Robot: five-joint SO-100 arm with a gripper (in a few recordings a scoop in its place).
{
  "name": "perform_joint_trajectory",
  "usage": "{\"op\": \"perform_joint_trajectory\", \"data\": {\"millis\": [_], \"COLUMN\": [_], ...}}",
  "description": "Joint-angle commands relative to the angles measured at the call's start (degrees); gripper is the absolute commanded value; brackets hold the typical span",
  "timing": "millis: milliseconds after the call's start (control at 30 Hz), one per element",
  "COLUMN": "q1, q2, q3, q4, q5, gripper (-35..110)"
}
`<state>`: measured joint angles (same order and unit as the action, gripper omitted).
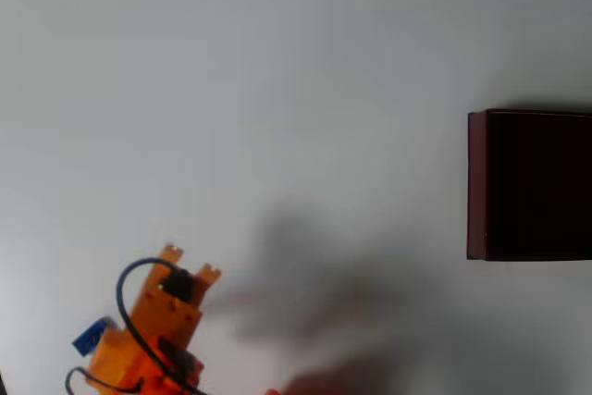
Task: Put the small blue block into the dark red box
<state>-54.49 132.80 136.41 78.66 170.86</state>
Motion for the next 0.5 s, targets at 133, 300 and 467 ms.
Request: {"op": "perform_joint_trajectory", "data": {"millis": [133,300,467], "q1": [-4.92,-7.12,-10.46], "q2": [-2.99,-8.35,-12.30], "q3": [-2.72,-7.21,-8.61], "q4": [-1.67,0.00,-4.75], "q5": [12.66,17.84,23.91], "gripper": [24,25,25]}}
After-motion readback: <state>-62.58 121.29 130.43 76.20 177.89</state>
